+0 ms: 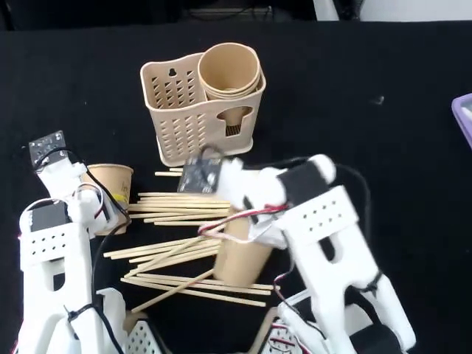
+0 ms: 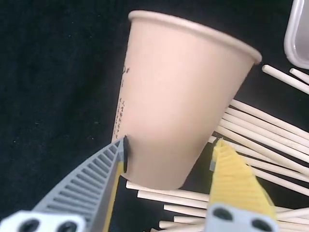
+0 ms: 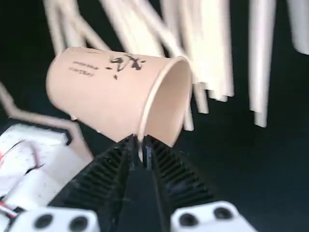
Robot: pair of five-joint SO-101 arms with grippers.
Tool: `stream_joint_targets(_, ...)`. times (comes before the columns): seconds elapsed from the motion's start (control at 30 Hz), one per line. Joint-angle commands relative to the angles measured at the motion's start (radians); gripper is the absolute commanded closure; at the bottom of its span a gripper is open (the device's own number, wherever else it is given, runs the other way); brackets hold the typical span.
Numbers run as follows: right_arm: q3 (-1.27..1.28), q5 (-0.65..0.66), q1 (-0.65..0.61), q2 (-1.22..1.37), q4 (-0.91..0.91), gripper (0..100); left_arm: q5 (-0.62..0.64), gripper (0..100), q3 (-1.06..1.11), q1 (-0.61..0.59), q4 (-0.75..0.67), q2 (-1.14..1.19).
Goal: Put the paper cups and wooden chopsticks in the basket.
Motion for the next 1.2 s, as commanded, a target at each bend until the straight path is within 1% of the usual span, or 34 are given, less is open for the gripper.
stream_joint_targets(0.0, -0.156, -0.006, 0.115, -0.004, 0.032, 98.8, 0.002, 71, -0.001, 0.001, -0.017, -0.012)
stream_joint_targets(0.2, -0.186, 0.1, 0.287, 0.001, 0.026, 98.8, 0.002, 71, -0.001, -0.001, -0.017, -0.012)
stream_joint_targets(0.4, -0.254, 0.222, 0.545, 0.001, 0.025, 98.8, 0.002, 71, 0.001, -0.001, -0.017, -0.012)
stream_joint_targets(0.53, -0.266, 0.261, 0.709, 0.005, -0.1, 98.8, 0.002, 71, -0.001, -0.001, -0.017, -0.012)
stream_joint_targets(0.63, -0.242, 0.261, 0.79, 0.005, -0.221, 98.8, 0.002, 71, -0.001, -0.001, -0.017, -0.012)
stream_joint_targets(0.73, -0.15, 0.264, 0.81, 0.005, -0.313, 98.8, 0.002, 71, -0.001, -0.001, -0.017, -0.012)
stream_joint_targets(0.87, 0.015, 0.264, 0.789, 0.004, -0.379, 98.8, 0.002, 71, 0.001, -0.001, -0.017, -0.012)
stream_joint_targets(1.07, 0.157, 0.255, 0.667, -0.004, -0.327, 98.5, 0.002, 71, 0.001, -0.001, -0.017, -0.012)
stream_joint_targets(1.17, 0.163, 0.173, 0.624, -0.004, -0.331, 95.3, 0.002, 71, 0.001, -0.001, -0.017, -0.012)
